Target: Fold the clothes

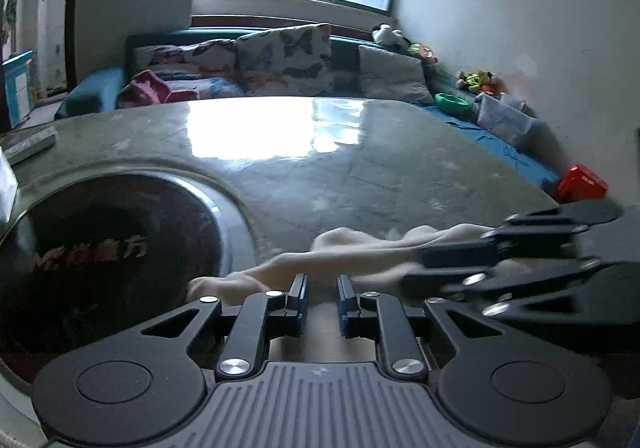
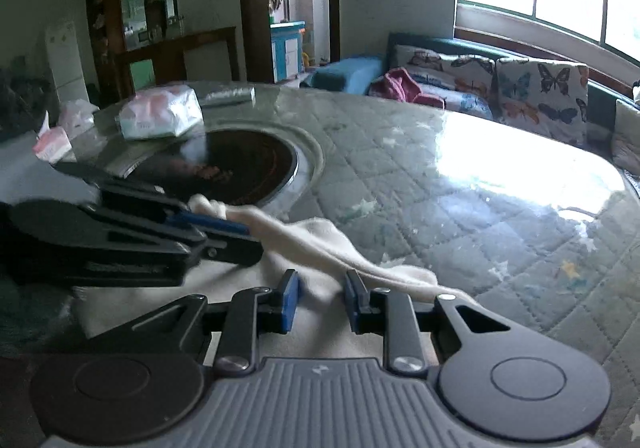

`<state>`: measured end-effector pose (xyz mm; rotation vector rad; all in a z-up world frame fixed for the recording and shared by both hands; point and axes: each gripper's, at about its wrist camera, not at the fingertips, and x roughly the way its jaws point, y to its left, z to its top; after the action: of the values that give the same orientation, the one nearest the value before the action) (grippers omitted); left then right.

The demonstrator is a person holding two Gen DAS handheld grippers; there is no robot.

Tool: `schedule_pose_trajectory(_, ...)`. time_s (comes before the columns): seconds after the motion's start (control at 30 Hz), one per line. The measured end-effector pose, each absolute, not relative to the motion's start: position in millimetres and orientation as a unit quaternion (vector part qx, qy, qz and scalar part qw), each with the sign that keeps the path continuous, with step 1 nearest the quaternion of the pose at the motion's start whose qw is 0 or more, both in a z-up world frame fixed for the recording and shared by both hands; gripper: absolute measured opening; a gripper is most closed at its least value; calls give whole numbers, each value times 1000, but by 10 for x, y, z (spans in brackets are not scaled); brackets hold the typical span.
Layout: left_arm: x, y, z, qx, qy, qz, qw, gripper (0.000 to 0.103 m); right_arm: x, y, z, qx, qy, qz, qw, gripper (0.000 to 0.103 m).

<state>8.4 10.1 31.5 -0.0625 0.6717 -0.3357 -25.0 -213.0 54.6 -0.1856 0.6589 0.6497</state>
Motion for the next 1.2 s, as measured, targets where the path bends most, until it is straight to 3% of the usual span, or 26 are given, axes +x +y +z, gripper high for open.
schedule_pose_trajectory(0.57,-15,635,243,-56,317,-67,944,19,-93,-2565,458,-31,338,257,905,25)
schedule_pose_trajectory(0.83,-75,413,465,-57,289,-106,950,19,-114,-2650,562,-29,325,241,914,26)
schedule_pose_trajectory(1.2,35,-37,398,-53,315,-176,931,19,-138,-2942,582,4,320,221,921,26)
